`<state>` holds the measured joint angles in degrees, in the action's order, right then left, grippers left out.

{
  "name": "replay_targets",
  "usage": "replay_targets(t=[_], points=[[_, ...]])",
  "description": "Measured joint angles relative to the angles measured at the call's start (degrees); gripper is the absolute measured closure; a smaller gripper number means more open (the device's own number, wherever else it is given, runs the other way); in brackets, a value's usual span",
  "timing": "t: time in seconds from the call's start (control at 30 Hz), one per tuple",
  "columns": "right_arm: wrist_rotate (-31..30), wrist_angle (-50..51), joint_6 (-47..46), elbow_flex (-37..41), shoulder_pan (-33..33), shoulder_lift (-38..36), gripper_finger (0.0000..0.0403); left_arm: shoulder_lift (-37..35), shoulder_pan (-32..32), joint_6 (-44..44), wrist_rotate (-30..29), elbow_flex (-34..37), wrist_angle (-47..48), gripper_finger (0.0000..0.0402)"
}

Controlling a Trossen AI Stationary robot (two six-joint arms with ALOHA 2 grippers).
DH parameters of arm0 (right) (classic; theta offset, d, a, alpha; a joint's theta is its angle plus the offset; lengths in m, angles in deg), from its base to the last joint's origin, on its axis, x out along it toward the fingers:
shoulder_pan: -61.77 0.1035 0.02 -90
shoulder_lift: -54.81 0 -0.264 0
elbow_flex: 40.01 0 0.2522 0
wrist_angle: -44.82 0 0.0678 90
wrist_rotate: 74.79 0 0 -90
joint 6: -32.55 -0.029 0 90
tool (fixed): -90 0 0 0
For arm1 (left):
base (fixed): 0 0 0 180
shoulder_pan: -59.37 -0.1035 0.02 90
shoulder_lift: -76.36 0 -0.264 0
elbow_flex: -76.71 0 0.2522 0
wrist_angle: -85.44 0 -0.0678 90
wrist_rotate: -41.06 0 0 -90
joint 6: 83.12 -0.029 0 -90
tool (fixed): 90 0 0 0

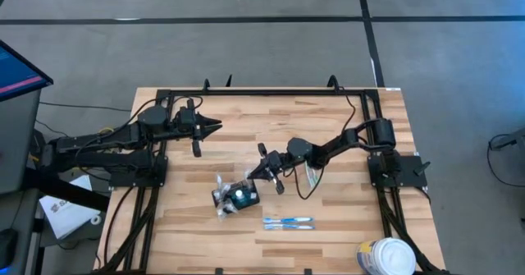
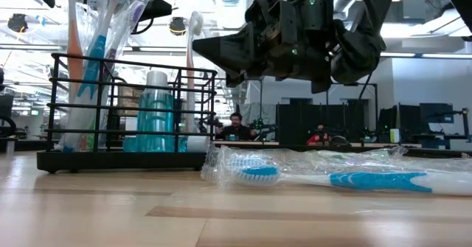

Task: Pick & Place toothbrushing station
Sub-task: Put the white orange toothbrush into the black toothbrush rack, then put the white green toothbrush into the black toothbrush rack

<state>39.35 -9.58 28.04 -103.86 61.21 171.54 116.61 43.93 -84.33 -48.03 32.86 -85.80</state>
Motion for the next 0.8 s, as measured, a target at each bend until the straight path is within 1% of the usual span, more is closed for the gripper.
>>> replay_targets(t=[0.1,0.27,0.37,0.43,0.57,0.8], points=[[0.1,0.5,0.0,0.0,-0.3,0.0,0.0403,0.0,0.0,0.0,0.0,0.0,0.0,0.0349],[2.6,0.1,0.4,0.0,-0.4,0.0,0.0403,0.0,0.0,0.0,0.0,0.0,0.0,0.0349],[2.8,0.1,0.9,0.0,-0.3,0.0,0.0393,0.0,0.0,0.0,0.0,0.0,0.0,0.0349],[3.0,0.1,1.7,0.0,-0.3,0.0,0.0376,0.0,0.0,0.0,0.0,0.0,0.0,0.0349],[2.9,0.1,1.8,0.0,-0.4,0.0,0.0326,0.0,0.0,0.0,0.0,0.0,0.0,0.0349],[3.0,0.5,-0.5,0.0,-1.2,-0.2,0.0253,0.0,0.0,0.0,0.0,0.0,0.0,0.0349]])
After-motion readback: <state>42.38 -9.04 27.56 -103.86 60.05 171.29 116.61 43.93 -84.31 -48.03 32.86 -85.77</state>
